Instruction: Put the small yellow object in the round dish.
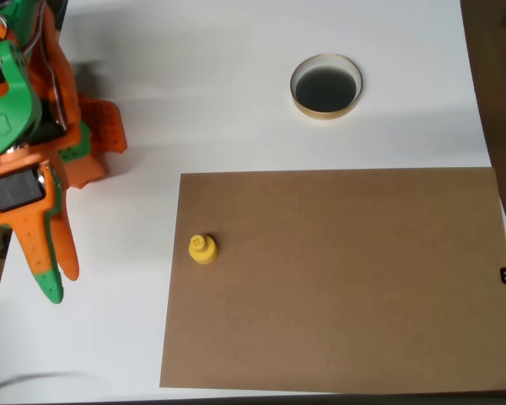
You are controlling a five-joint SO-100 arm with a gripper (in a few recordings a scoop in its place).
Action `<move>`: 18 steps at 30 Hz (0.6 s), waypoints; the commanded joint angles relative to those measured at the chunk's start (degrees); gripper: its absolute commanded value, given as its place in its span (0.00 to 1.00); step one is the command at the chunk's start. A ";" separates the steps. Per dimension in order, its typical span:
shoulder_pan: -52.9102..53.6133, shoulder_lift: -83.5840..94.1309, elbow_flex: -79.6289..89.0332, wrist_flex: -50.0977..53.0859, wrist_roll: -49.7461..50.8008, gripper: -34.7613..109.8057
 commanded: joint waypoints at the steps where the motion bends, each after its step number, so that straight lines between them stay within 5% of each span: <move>1: -1.49 -4.83 -8.26 -0.09 -0.62 0.43; 18: -13.89 -36.39 -29.00 6.33 -6.24 0.44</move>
